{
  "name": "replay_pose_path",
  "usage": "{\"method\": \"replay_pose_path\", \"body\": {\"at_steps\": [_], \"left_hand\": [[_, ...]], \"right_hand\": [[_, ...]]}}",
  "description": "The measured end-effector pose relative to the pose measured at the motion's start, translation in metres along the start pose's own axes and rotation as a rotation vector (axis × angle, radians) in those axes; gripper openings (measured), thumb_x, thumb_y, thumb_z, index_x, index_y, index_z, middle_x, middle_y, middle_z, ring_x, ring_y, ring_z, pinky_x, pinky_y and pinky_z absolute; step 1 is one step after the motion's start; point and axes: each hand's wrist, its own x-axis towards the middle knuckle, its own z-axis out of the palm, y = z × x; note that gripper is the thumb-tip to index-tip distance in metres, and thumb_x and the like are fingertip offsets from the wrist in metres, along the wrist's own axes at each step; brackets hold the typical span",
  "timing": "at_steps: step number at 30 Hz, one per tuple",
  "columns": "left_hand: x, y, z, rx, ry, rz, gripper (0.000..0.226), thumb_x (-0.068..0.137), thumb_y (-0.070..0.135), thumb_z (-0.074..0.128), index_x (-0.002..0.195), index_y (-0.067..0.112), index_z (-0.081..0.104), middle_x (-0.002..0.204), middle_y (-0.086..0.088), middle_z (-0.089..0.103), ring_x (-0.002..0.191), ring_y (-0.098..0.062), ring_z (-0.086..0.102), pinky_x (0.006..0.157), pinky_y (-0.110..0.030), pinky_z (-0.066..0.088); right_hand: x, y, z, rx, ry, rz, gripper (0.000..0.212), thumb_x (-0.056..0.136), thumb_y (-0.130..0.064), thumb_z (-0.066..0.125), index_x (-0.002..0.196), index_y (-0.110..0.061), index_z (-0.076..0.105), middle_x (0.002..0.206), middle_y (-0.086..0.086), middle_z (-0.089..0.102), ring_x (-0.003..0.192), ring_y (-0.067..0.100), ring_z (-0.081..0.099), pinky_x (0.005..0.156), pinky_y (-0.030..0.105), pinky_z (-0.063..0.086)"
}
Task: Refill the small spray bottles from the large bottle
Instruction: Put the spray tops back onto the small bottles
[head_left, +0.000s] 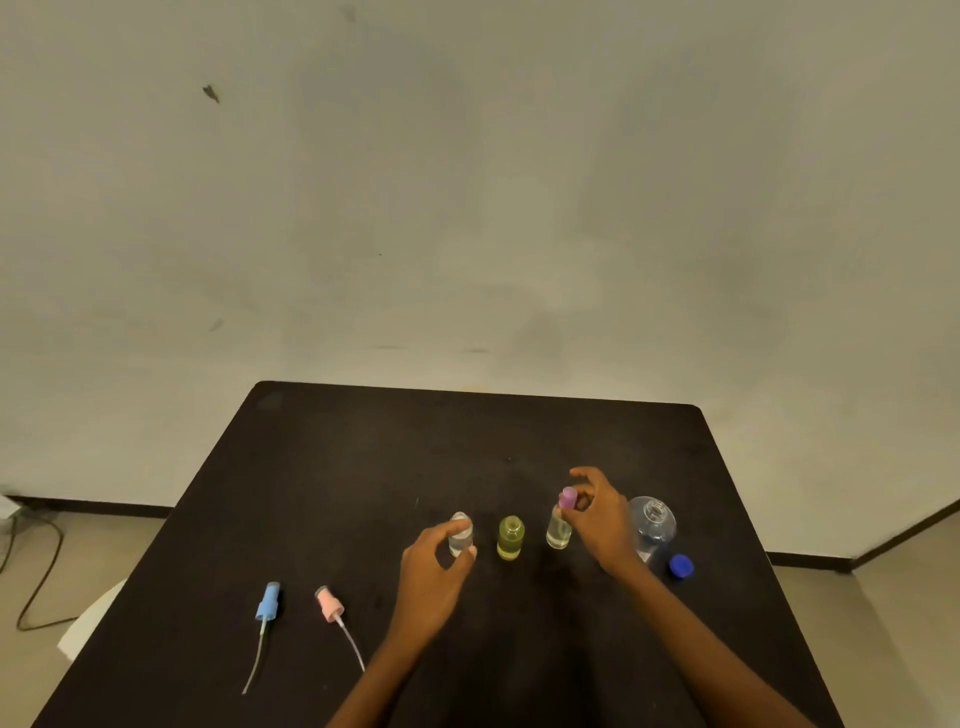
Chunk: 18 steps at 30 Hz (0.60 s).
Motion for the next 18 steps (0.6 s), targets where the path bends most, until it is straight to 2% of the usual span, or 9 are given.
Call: {"method": "replay_pose_path", "body": {"at_steps": [4, 7, 11, 15, 17, 18], "left_hand": [[-0.001, -0.011, 0.000, 0.024, -0.011, 0.000, 0.025, 0.084, 0.008, 0.062, 0.108, 0.017, 0.064, 0.105, 0.009, 0.059, 0.096, 0.003, 0.053, 0.070, 0.001, 0.037], [0.000, -0.015, 0.001, 0.021, -0.031, 0.004, 0.024, 0.085, 0.008, 0.061, 0.107, 0.018, 0.064, 0.107, 0.010, 0.059, 0.091, 0.009, 0.051, 0.071, 0.001, 0.039], [0.000, -0.017, 0.002, -0.017, -0.066, 0.004, 0.024, 0.086, 0.007, 0.060, 0.103, 0.024, 0.062, 0.107, 0.012, 0.058, 0.093, 0.009, 0.051, 0.072, -0.004, 0.040], [0.002, -0.023, -0.002, -0.021, -0.093, 0.002, 0.026, 0.085, 0.006, 0.060, 0.100, 0.028, 0.062, 0.108, 0.009, 0.060, 0.101, -0.001, 0.055, 0.077, -0.010, 0.041], [0.003, -0.027, -0.009, 0.006, -0.047, -0.030, 0.025, 0.084, 0.005, 0.060, 0.098, 0.024, 0.064, 0.102, 0.009, 0.062, 0.098, -0.004, 0.057, 0.083, -0.014, 0.045], [0.004, -0.030, -0.015, 0.023, 0.024, -0.060, 0.022, 0.085, 0.005, 0.060, 0.097, 0.021, 0.065, 0.097, 0.009, 0.062, 0.096, -0.006, 0.059, 0.088, -0.021, 0.048]], "right_hand": [[-0.003, 0.011, 0.008, -0.061, 0.018, 0.010, 0.042, 0.081, -0.008, 0.066, 0.121, -0.008, 0.051, 0.080, -0.006, 0.063, 0.081, 0.014, 0.063, 0.081, 0.036, 0.052], [-0.006, 0.015, 0.009, -0.089, -0.012, -0.005, 0.042, 0.081, -0.006, 0.066, 0.120, -0.007, 0.051, 0.080, -0.003, 0.064, 0.082, 0.015, 0.062, 0.079, 0.033, 0.051], [-0.007, 0.021, 0.008, -0.107, -0.031, 0.004, 0.045, 0.079, -0.006, 0.066, 0.121, -0.011, 0.051, 0.091, 0.003, 0.067, 0.092, 0.019, 0.062, 0.081, 0.033, 0.051], [-0.006, 0.023, 0.005, -0.137, -0.082, 0.000, 0.055, 0.078, -0.005, 0.065, 0.128, -0.014, 0.046, 0.105, 0.005, 0.064, 0.102, 0.021, 0.058, 0.084, 0.030, 0.047], [-0.007, 0.019, 0.003, -0.122, -0.127, 0.000, 0.061, 0.078, -0.004, 0.065, 0.133, -0.014, 0.041, 0.118, 0.008, 0.058, 0.109, 0.021, 0.055, 0.089, 0.031, 0.046], [-0.007, 0.016, 0.002, -0.119, -0.144, 0.007, 0.063, 0.079, -0.005, 0.065, 0.135, -0.014, 0.039, 0.124, 0.008, 0.055, 0.114, 0.022, 0.052, 0.092, 0.032, 0.045]]}}
